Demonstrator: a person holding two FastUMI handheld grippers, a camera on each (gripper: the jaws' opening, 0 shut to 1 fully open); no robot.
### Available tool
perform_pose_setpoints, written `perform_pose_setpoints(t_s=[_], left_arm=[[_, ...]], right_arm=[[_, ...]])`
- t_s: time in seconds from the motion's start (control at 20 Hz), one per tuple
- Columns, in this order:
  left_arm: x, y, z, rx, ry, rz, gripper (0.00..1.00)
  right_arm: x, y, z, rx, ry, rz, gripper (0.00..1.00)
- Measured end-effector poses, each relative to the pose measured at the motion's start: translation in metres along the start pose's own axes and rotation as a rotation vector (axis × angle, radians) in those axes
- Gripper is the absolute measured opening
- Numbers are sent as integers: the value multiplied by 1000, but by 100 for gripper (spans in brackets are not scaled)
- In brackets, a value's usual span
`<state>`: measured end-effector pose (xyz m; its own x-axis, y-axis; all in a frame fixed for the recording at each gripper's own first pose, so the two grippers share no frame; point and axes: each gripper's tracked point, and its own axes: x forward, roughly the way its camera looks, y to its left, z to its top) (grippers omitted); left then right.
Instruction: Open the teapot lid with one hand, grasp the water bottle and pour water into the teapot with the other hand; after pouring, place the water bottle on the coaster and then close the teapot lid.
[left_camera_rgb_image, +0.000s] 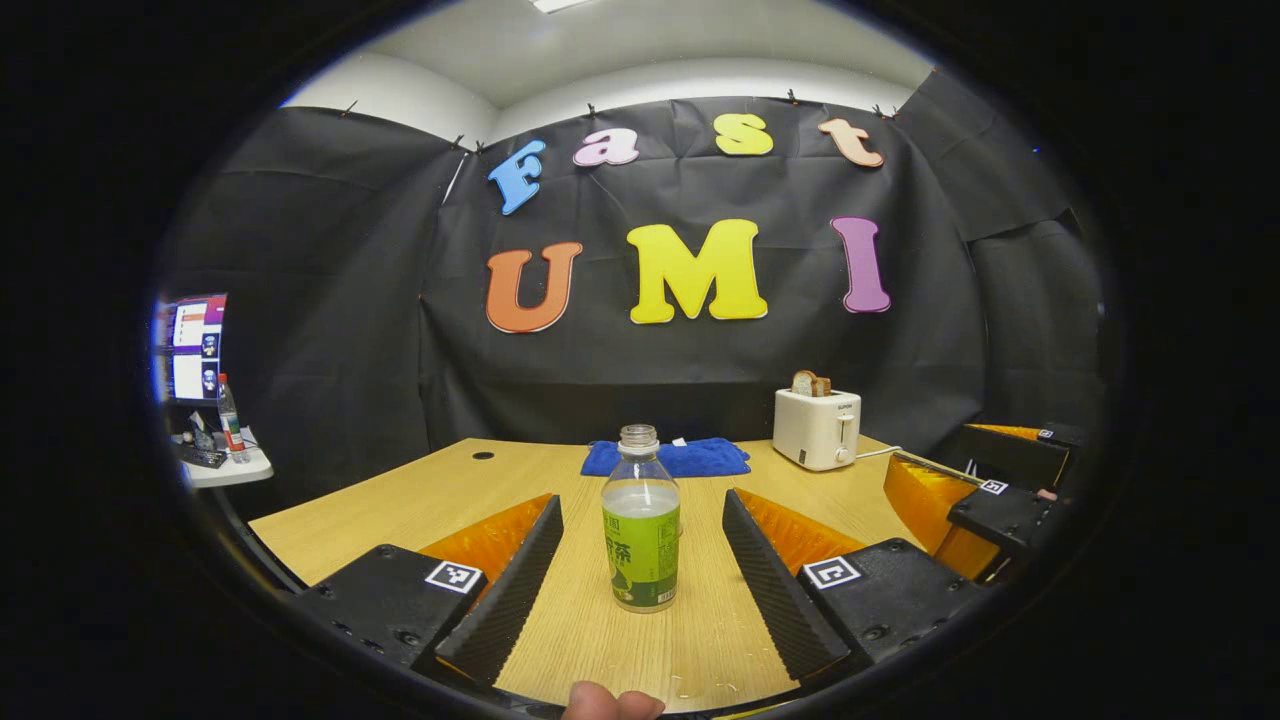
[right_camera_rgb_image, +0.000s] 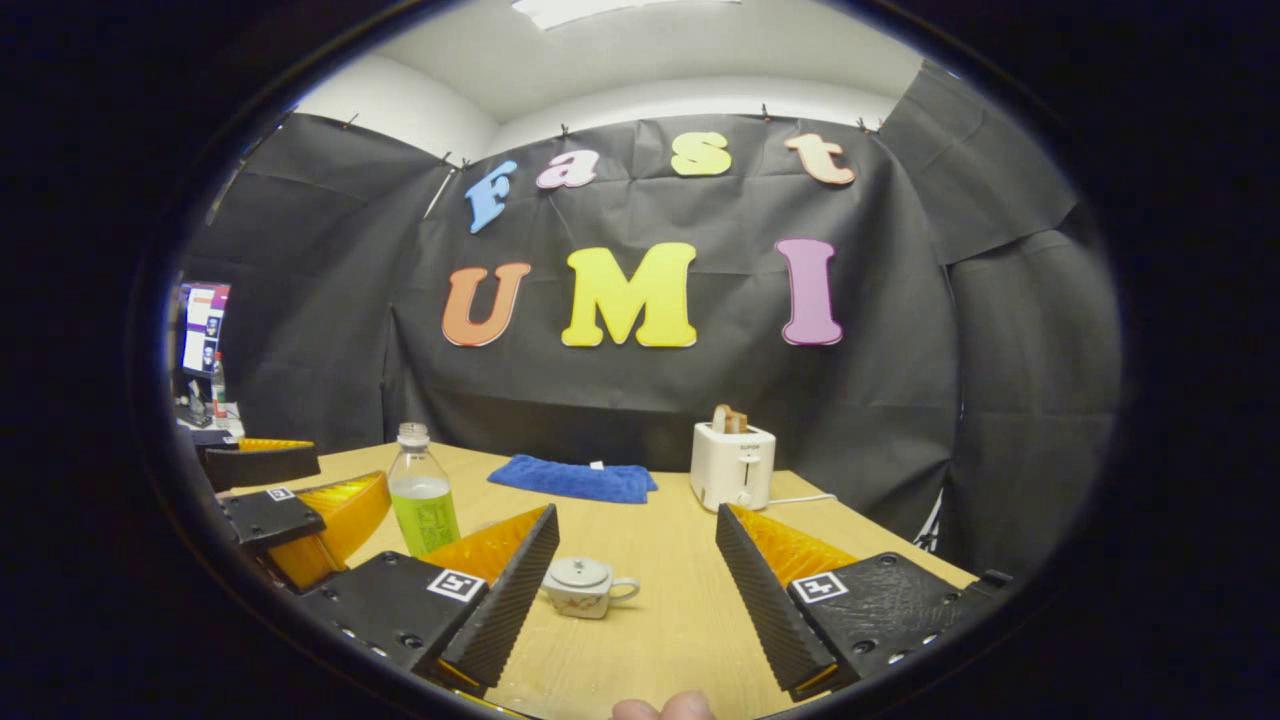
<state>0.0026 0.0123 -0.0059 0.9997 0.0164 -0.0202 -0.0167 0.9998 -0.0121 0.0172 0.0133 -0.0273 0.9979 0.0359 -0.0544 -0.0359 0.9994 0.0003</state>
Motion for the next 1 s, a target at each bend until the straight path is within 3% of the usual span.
perform_pose_setpoints(t_s=[1.0], left_arm=[[12, 35, -11, 2, 27, 61, 100]], right_arm=[[62, 37, -64, 4, 118, 62, 98]])
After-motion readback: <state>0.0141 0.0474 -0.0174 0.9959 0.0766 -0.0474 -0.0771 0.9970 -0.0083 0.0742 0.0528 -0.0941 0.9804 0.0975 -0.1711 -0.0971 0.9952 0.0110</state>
